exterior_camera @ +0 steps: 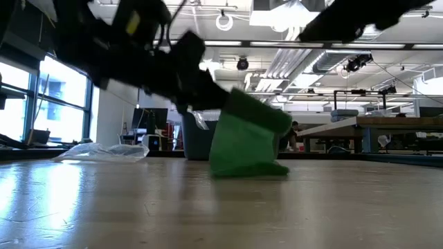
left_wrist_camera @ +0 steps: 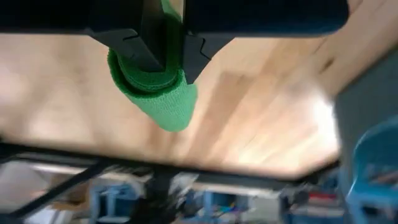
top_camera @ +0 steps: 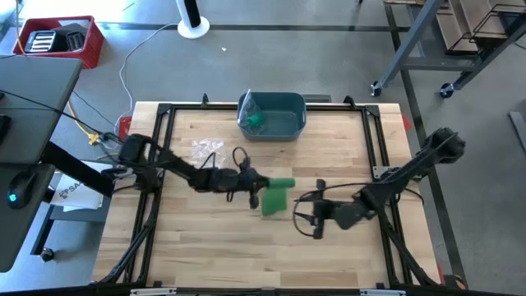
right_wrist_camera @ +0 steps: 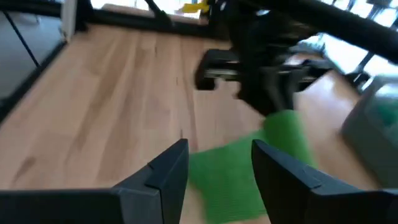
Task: Roll bandage
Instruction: Roll the green bandage
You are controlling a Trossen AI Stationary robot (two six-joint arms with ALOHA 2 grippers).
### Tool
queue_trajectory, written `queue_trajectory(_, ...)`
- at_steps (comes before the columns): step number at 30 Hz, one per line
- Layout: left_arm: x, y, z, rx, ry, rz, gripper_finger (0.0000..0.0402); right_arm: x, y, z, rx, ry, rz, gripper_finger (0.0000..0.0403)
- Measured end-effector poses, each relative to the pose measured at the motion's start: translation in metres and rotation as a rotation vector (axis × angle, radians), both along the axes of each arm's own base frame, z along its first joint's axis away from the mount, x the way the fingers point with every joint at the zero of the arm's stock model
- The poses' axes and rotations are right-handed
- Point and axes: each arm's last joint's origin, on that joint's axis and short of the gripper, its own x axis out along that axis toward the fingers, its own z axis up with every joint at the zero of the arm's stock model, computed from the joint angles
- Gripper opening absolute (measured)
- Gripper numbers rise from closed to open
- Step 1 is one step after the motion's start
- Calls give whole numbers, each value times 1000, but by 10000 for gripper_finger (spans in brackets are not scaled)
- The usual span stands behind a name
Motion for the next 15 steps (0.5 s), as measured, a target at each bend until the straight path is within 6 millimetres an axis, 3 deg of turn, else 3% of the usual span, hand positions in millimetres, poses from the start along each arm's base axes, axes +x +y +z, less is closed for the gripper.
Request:
queue_trajectory(4, 5, 28, -23, -126, 9, 18, 19, 29, -17, -26, 82, 83, 43, 167)
queue_trajectory(9, 6, 53, -15, -171, -39, 14, 20, 58, -45, -56, 189, 166, 129, 174)
queue_trajectory(15, 3, 70, -19, -141, -5, 92, 21, 74, -71, -88, 282, 303, 210, 211)
